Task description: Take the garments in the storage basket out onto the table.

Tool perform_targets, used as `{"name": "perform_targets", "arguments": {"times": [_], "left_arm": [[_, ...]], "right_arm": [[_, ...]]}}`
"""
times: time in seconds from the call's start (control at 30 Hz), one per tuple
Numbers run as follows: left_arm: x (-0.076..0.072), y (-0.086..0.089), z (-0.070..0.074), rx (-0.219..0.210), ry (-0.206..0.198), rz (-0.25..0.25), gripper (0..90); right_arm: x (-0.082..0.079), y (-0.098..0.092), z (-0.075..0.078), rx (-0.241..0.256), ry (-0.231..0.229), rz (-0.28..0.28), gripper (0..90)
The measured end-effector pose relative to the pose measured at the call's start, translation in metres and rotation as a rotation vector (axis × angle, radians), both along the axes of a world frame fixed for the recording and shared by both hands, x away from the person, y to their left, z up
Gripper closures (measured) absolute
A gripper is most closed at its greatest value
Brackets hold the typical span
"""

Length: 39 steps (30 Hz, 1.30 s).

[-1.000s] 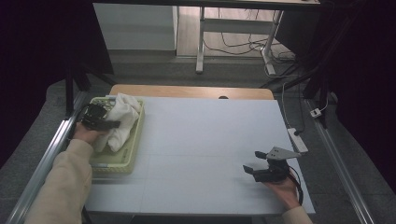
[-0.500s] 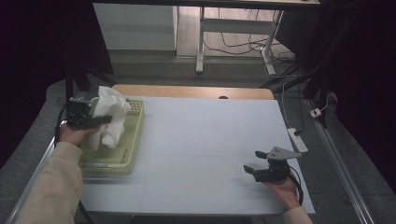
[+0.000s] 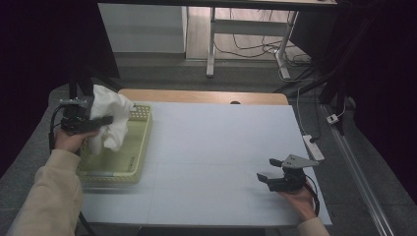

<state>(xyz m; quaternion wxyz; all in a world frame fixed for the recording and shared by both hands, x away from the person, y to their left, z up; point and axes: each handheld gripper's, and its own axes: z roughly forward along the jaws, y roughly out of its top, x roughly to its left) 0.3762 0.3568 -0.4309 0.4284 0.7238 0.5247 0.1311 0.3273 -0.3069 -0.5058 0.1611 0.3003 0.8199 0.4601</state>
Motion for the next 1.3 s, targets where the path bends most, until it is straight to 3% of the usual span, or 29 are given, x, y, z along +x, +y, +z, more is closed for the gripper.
{"name": "perform_targets", "arguments": {"times": [0.53, 1.3], "left_arm": [[-0.01, -0.006, 0.022, -0.039, -0.09, -0.017, 71.4], [-0.018, -0.028, 0.051, -0.099, -0.176, -0.069, 71.3]], "right_arm": [[0.0, -0.001, 0.0, -0.001, -0.001, -0.005, 19.8], [0.0, -0.001, 0.0, -0.003, -0.003, -0.005, 19.9]]}}
